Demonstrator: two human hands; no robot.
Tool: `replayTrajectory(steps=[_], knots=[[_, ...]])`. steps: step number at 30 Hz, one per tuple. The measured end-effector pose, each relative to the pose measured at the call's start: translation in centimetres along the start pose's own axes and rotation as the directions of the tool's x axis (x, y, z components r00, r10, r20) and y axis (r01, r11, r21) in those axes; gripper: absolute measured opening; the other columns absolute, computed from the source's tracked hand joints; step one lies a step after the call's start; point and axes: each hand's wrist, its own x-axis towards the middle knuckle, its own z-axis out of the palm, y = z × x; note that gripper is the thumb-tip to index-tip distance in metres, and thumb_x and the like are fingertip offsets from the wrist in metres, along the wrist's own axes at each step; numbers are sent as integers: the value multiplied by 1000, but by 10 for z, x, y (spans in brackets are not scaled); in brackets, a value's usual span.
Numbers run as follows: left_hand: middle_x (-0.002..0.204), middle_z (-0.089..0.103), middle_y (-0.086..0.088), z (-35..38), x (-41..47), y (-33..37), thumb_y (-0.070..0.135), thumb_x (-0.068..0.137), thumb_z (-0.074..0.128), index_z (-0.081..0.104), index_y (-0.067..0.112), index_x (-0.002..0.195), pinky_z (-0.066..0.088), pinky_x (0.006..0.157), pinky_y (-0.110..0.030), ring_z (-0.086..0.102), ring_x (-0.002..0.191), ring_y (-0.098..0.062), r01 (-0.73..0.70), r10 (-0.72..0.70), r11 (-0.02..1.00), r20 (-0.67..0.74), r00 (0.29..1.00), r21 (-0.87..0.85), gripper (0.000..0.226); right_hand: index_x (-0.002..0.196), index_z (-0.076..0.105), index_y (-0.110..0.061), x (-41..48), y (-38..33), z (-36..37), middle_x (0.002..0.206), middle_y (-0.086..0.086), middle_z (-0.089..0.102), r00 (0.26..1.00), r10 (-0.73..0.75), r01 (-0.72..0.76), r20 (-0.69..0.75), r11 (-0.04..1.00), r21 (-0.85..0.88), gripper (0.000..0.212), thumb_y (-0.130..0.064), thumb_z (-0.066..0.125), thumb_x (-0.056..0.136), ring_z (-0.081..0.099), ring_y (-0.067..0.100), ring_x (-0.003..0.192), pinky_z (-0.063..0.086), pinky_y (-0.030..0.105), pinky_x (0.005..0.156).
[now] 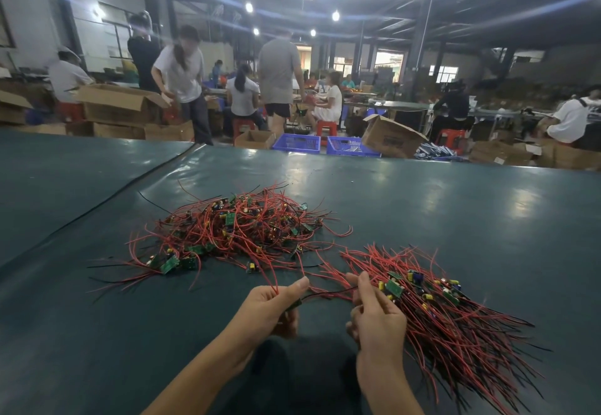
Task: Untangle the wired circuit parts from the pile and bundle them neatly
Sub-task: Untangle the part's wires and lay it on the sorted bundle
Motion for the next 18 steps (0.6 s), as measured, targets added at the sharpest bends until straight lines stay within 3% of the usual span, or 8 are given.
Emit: replayTrajectory(steps=[2, 4, 5, 6, 8, 10, 13, 18], knots=[[53, 58, -6, 2, 0, -1, 59, 66, 63, 59, 15, 52, 46, 53, -21, 52, 46, -13, 5, -5, 1000, -12, 1000, -8, 47, 78, 79, -19, -8, 3, 7, 50, 2, 43, 993, -9, 20, 118, 996, -85, 26, -37, 64, 90, 38, 12, 40, 35, 22, 38], [53, 58, -5, 3, 0, -2, 58, 67, 64, 66, 0, 70, 44, 51, -19, 52, 46, -12, 9, -9, 999, 3, 1000, -36, 58, 78, 75, -3, -18, 8, 17, 62, 26, 58, 970, -40, 84, 238, 981, -175, 34, -33, 65, 90, 56, 43, 58, 53, 44, 55], [55, 58, -5, 2, 0, -3, 57, 69, 64, 66, -5, 77, 44, 50, -19, 53, 46, -12, 12, -11, 999, 14, 1000, -50, 62, 77, 71, 4, -23, 11, 22, 70, 33, 61, 960, -58, 117, 272, 971, -207, 38, -31, 64, 89, 57, 51, 68, 53, 51, 63], [55, 58, -6, 2, 0, -3, 56, 71, 65, 65, -6, 80, 43, 50, -19, 53, 46, -13, 13, -11, 998, 21, 1000, -55, 62, 76, 70, 6, -27, 13, 24, 70, 32, 62, 956, -71, 140, 285, 963, -230, 41, -32, 62, 88, 55, 50, 67, 52, 49, 64], [54, 56, -5, 0, 0, -3, 55, 70, 65, 65, -4, 76, 43, 49, -19, 52, 46, -12, 8, -7, 1000, 17, 1000, -29, 58, 72, 72, -1, -28, 13, 24, 63, 22, 57, 965, -71, 134, 252, 962, -240, 35, -31, 63, 89, 51, 30, 60, 45, 38, 59], [52, 54, -4, -1, 1, -2, 55, 68, 67, 62, 9, 59, 43, 50, -20, 51, 46, -12, -3, 3, 1000, -3, 1000, 4, 47, 72, 76, -11, -20, 7, 18, 63, 14, 51, 988, -20, 48, 155, 983, -178, 28, -25, 64, 92, 46, 23, 60, 41, 36, 58], [53, 53, -2, -3, 2, -3, 53, 67, 68, 55, 21, 48, 44, 51, -20, 50, 46, -11, -18, 18, 999, 7, 1000, 32, 40, 69, 79, -20, -4, -2, 2, 55, -1, 45, 998, 36, -37, -43, 999, -22, 29, -22, 64, 94, 34, 6, 40, 31, 21, 39], [53, 55, -4, -6, 3, -1, 57, 57, 73, 57, 16, 51, 44, 49, -21, 50, 46, -14, 80, -86, 994, -84, 993, -75, 45, 73, 80, -23, -3, -8, -1, 54, -9, 46, 995, -63, 66, -75, 997, 29, 28, -24, 62, 95, 27, 2, 39, 24, 16, 36]])
